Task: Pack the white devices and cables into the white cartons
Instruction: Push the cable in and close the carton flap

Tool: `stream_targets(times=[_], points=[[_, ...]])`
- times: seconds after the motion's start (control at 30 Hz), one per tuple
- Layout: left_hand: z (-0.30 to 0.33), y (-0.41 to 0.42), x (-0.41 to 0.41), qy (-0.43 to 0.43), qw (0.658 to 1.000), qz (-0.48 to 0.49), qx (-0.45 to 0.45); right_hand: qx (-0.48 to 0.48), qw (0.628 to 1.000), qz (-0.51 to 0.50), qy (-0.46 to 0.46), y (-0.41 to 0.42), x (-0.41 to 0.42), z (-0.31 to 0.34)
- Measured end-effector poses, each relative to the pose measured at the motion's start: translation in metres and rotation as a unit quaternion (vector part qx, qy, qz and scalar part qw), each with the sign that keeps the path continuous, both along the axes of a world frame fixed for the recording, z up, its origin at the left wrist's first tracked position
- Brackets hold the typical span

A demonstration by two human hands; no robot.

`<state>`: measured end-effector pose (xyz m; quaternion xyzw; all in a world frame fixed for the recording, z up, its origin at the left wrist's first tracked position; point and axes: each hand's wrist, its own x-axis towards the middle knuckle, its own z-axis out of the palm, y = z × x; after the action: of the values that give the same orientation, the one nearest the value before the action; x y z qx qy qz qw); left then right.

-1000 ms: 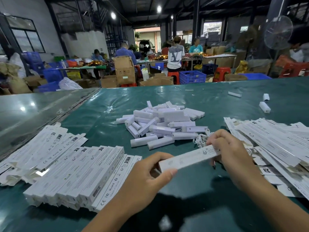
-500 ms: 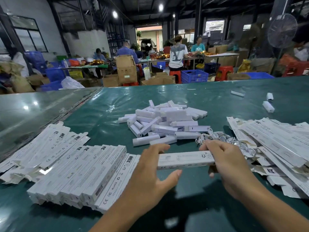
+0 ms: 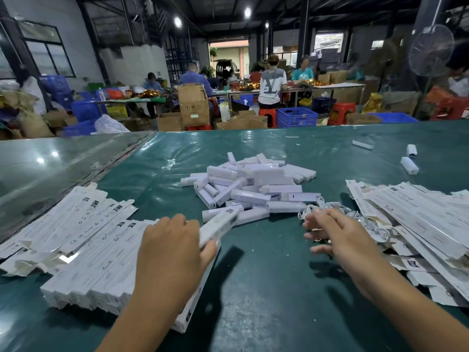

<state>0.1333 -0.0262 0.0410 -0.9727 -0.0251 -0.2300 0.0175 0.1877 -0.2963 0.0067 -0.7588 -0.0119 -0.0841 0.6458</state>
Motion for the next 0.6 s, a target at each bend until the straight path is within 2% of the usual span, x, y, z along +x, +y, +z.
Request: stream_targets(times=[0.1, 0.3, 0.4, 0.5, 0.57, 0.6], points=[[0.001, 0.012, 0.000, 0.041, 0.996, 0.069, 0.027, -0.017, 1.000, 0.002, -0.010, -0.003, 0.003, -0.004], [-0.005, 0.025, 0.005, 0.092, 0.987, 0.110, 0.075, -0.068, 0.998, -0.001, -0.013, 0.001, 0.000, -0.005], [-0.009, 0.026, 0.011, 0.096, 0.988, 0.104, 0.067, -0.198, 0.979, -0.027, -0.045, -0.007, 0.000, 0.001], [-0.011, 0.023, 0.014, 0.072, 0.992, 0.087, 0.060, -0.387, 0.912, -0.106, -0.083, -0.026, 0.006, 0.007], [-0.014, 0.014, 0.015, 0.036, 0.998, 0.044, 0.039, -0.511, 0.837, -0.189, -0.057, -0.044, 0.014, 0.012], [-0.016, 0.007, 0.014, 0.018, 1.000, 0.008, 0.021, -0.563, 0.798, -0.215, -0.011, -0.054, 0.017, 0.013]])
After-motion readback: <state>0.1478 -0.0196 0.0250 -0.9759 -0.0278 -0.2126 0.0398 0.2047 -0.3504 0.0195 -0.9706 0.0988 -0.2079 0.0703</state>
